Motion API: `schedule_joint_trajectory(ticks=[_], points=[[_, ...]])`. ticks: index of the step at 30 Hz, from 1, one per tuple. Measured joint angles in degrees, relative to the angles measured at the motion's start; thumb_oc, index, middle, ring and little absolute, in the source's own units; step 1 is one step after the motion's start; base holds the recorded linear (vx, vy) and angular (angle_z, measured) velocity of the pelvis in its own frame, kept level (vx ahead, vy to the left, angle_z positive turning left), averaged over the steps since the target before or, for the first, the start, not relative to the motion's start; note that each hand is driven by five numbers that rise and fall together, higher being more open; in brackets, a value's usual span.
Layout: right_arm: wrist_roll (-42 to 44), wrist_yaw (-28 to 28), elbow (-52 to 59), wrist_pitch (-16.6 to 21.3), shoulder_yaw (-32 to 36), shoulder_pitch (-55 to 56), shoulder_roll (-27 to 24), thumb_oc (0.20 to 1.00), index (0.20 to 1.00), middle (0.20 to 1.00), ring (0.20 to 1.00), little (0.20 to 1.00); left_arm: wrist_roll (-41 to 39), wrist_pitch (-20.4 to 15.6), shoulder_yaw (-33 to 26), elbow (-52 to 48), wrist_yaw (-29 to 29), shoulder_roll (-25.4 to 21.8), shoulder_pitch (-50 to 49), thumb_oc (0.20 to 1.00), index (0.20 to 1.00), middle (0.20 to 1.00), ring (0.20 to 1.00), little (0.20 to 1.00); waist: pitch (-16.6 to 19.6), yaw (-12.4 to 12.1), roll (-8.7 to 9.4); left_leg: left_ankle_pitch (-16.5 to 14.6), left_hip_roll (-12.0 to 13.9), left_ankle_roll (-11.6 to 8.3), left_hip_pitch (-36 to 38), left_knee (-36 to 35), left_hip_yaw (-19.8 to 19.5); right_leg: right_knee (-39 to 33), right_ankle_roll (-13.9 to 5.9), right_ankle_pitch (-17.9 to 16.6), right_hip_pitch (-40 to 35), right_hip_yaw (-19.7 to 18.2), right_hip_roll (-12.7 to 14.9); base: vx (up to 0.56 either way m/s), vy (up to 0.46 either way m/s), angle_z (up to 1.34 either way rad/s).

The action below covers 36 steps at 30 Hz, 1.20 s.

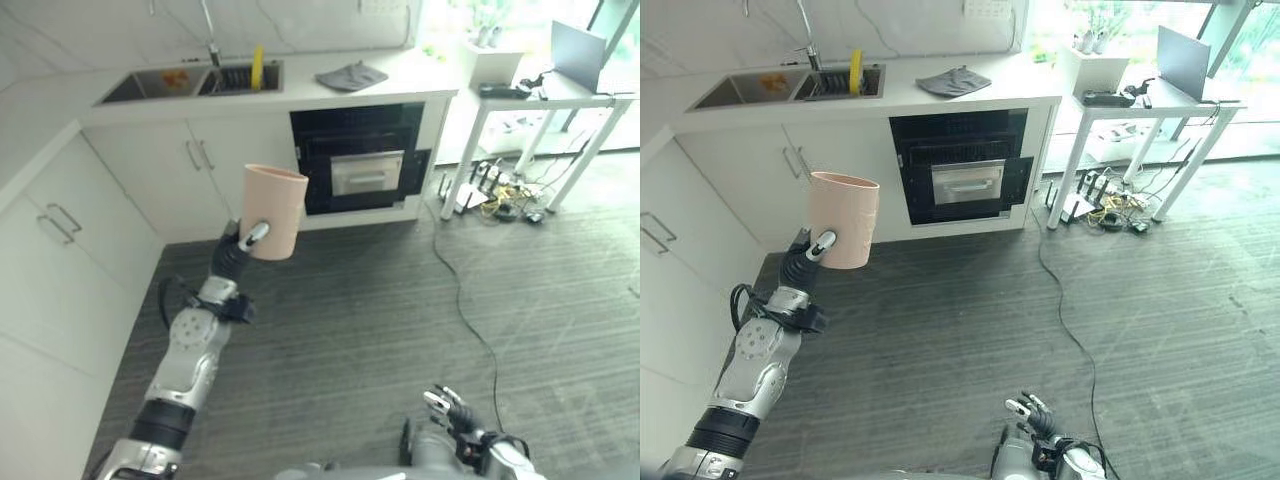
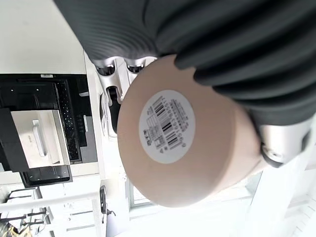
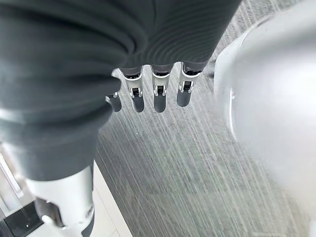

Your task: Place the dishes in the dishwasher.

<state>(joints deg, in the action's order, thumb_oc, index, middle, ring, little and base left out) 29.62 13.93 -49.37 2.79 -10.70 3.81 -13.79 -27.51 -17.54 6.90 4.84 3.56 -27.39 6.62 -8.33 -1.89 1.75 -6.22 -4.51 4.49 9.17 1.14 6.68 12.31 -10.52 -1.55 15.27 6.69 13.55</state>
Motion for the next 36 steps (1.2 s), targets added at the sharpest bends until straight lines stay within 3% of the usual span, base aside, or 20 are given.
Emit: schedule_joint_trajectory(ticks=[3,4,6,8,11,13,14,15,17,19,22,23,26,30,31,32,33,34,35,36], points=[[-0.3,-0.1,-0.2,-0.2,0.0,-0.2,0.0,1.0,1.0,1.0,1.0,1.0,0.0,-0.1,-0.1,0.0,0.2,0.0,-1.6,0.2,0.2,0.2,0.2,0.2,0.3,-0.2,0.53,-2.7,1.2,-2.37,1.0,2.6,-0.6,-1.7,0.58,-1.2,-2.5,0.4,-0.2,0.42,-0.207,0.2],[-0.2,-0.6,-0.9,-0.8,0.1,-0.4,-0.8,1.0,1.0,1.0,1.0,1.0,0.0,0.0,0.2,0.0,0.6,1.2,-2.4,0.2,0.2,0.2,0.2,0.2,0.6,0.0,-1.53,-5.7,4.1,-4.87,2.7,5.2,-2.7,1.1,5.51,-2.1,-4.4,1.6,-2.9,0.37,-0.175,0.29],[-0.2,-0.7,-0.8,-1.1,-0.1,-1.6,-2.1,1.0,1.0,1.0,1.0,1.0,0.0,-0.1,0.2,-0.5,0.5,1.7,-2.4,0.2,0.2,0.2,0.2,0.2,0.5,-0.5,-3.42,-5.7,6.6,-5.09,2.9,6.3,-3.0,2.3,6.92,-0.4,-4.9,2.4,-5.3,0.35,-0.179,0.08],[-0.2,-0.6,-1.0,-2.0,-0.2,-3.5,-3.0,1.0,1.0,1.0,1.0,1.0,0.0,0.0,0.0,-0.5,0.0,2.1,-2.5,0.2,0.2,0.2,0.2,0.2,0.6,-0.8,-3.38,-4.9,8.0,-6.27,0.8,14.3,-3.1,2.2,9.45,0.5,-6.6,2.3,-6.7,0.25,-0.147,-0.25],[-0.5,-0.2,-1.7,-2.1,-0.9,-5.0,-4.4,1.0,1.0,1.0,1.0,1.0,0.1,-0.1,0.0,-1.6,-0.7,3.1,-2.5,0.2,0.2,0.2,0.2,0.2,0.8,-1.1,-2.99,-0.9,9.4,-10.34,-4.4,27.8,-4.9,2.1,10.05,4.3,-9.2,2.7,-8.5,0.23,-0.153,-0.17],[-1.5,0.3,-2.0,-2.2,-1.3,-4.2,-4.7,1.0,1.0,1.0,1.0,1.0,0.1,-0.1,-0.1,-2.8,-1.1,3.8,-1.4,0.2,0.2,0.2,0.2,0.2,0.7,-0.9,-1.35,6.6,10.6,-13.5,-12.2,40.8,-5.2,6.0,11.98,8.2,-8.6,3.9,-7.7,0.23,-0.071,0.32],[-1.5,0.6,-2.9,-2.2,-1.4,-2.9,-4.6,1.0,1.0,1.0,1.0,1.0,0.1,0.0,0.0,-2.7,-1.3,4.2,-1.5,0.2,0.2,0.2,0.2,0.2,1.0,-1.0,-0.25,10.8,12.1,-12.15,-18.3,48.1,-4.0,4.1,13.62,9.4,-10.4,5.0,-8.0,0.23,0.027,0.35],[-1.5,0.8,-3.6,-2.2,-1.4,-3.0,-4.5,1.0,1.0,1.0,1.0,1.0,0.1,0.0,0.0,-2.6,-1.5,4.1,-1.7,0.2,0.2,0.2,0.2,0.2,0.8,-1.6,0.03,7.8,11.9,-10.65,-18.7,46.4,-2.5,2.9,13.33,8.6,-11.4,5.1,-8.0,0.38,0.146,0.23],[-2.7,1.5,-4.2,-1.9,-1.7,-3.0,-4.8,1.0,1.0,1.0,1.0,1.0,0.2,-0.1,0.4,-2.6,-3.0,4.2,-1.3,0.2,0.2,0.2,0.2,0.2,0.7,-1.4,-0.64,3.4,11.2,-7.62,-18.9,29.3,3.5,-3.5,12.37,7.7,-16.1,6.7,-9.3,0.34,0.187,0.18],[-3.8,1.6,-3.7,-1.3,-2.1,-3.2,-4.7,1.0,1.0,1.0,1.0,1.0,0.2,-0.3,0.9,-2.7,-4.0,4.2,-0.7,0.2,0.2,0.2,0.2,0.2,0.7,-1.2,-1.93,4.5,10.8,-8.01,-17.9,14.7,6.7,-7.0,13.42,6.3,-19.6,8.1,-11.1,0.27,0.202,0.15],[-3.8,1.6,-3.5,-1.0,-3.0,-3.0,-4.3,1.0,1.0,1.0,1.0,1.0,0.2,-0.6,2.0,-2.8,-4.5,4.1,-1.0,0.2,0.2,0.2,0.2,0.2,0.9,-1.7,-3.13,6.6,11.5,-9.4,-18.1,4.7,5.1,-9.2,12.85,6.8,-22.4,8.8,-13.1,0.32,0.229,0.02],[-3.7,1.4,-3.4,-0.9,-3.9,-3.0,-4.1,1.0,1.0,1.0,1.0,1.0,0.2,-0.6,2.1,-2.9,-4.2,4.3,-1.6,0.2,0.2,0.2,0.2,0.2,0.8,-1.9,-3.56,8.8,13.5,-10.04,-18.5,-0.4,2.7,-10.6,12.79,6.8,-24.4,9.4,-14.4,0.34,0.276,-0.07],[-3.7,1.4,-3.3,-0.6,-4.2,-2.0,-4.5,1.0,1.0,1.0,1.0,1.0,0.2,-0.6,2.0,-2.6,-3.0,4.4,-3.4,0.2,0.2,0.2,0.2,0.2,0.3,-2.1,-2.74,10.0,16.1,-10.0,-18.8,0.3,4.3,-10.8,11.53,8.8,-27.1,10.0,-13.5,0.34,0.334,0.01],[-3.7,1.4,-3.7,-0.7,-3.6,-0.6,-4.9,1.0,1.0,1.0,1.0,1.0,0.2,-0.6,2.0,-2.6,-1.5,4.5,-3.2,0.2,0.2,0.2,0.2,0.2,0.2,-1.7,-2.73,10.0,15.0,-8.81,-15.7,1.1,8.0,-9.9,8.87,11.7,-30.2,11.2,-11.4,0.35,0.344,0.19],[-3.7,1.1,-4.1,-1.0,-4.1,-1.4,-4.4,1.0,1.0,1.0,1.0,1.0,0.2,-0.5,1.9,-2.3,-1.1,4.5,-2.3,0.2,0.2,0.2,0.2,0.2,-0.3,-2.6,-1.83,12.6,11.8,-7.05,-13.9,1.2,6.2,-4.6,7.07,14.8,-29.8,10.8,-8.0,0.27,0.28,0.11],[-3.7,1.2,-4.0,-1.0,-4.1,-1.3,-4.1,1.0,1.0,1.0,1.0,1.0,0.2,-0.5,1.9,-2.3,-1.1,4.5,-2.4,0.2,0.2,0.2,0.2,0.2,-0.2,-2.8,-1.46,12.9,11.1,-6.65,-13.6,1.2,6.4,-3.8,6.89,14.9,-29.7,10.6,-7.4,0.45,0.575,0.15],[-3.7,1.1,-4.1,-1.0,-3.7,-1.5,-2.8,1.0,1.0,1.0,1.0,1.0,0.2,-0.4,1.6,-2.6,-0.8,4.1,-2.0,0.2,0.2,0.2,0.2,0.2,-0.2,-3.6,0.15,12.1,8.3,-4.98,-13.3,2.3,6.3,-1.8,6.61,15.1,-29.7,10.4,-4.8,0.36,0.512,0.11],[-3.7,1.1,-4.1,-1.0,-3.7,-1.5,-2.8,1.0,1.0,1.0,1.0,1.0,0.2,-0.4,1.6,-2.6,-0.8,4.1,-2.0,0.2,0.2,0.2,0.2,0.2,-0.2,-3.6,0.15,12.1,8.3,-4.98,-13.3,2.3,6.3,-1.8,6.61,15.1,-29.7,10.4,-4.8,0.36,0.541,0.44],[-3.7,0.5,-4.0,-0.9,-2.0,-1.0,-1.8,1.0,1.0,1.0,1.0,1.0,0.1,0.0,1.4,-2.3,0.0,4.1,-0.8,0.2,0.2,0.2,0.2,0.2,-0.4,-3.7,0.74,9.2,5.3,-2.6,-13.4,4.1,5.7,4.7,6.45,15.1,-28.2,9.4,-1.4,0.27,0.338,0.48],[-3.7,0.3,-4.0,-0.9,-1.9,-1.3,-1.8,1.0,1.0,1.0,1.0,1.0,0.1,0.1,1.3,-2.2,0.4,4.1,-0.7,0.2,0.2,0.2,0.2,0.2,-0.4,-3.8,0.49,8.9,4.4,-2.0,-13.1,3.9,5.3,8.3,5.93,15.1,-26.9,9.4,-0.1,0.25,0.304,0.72]])
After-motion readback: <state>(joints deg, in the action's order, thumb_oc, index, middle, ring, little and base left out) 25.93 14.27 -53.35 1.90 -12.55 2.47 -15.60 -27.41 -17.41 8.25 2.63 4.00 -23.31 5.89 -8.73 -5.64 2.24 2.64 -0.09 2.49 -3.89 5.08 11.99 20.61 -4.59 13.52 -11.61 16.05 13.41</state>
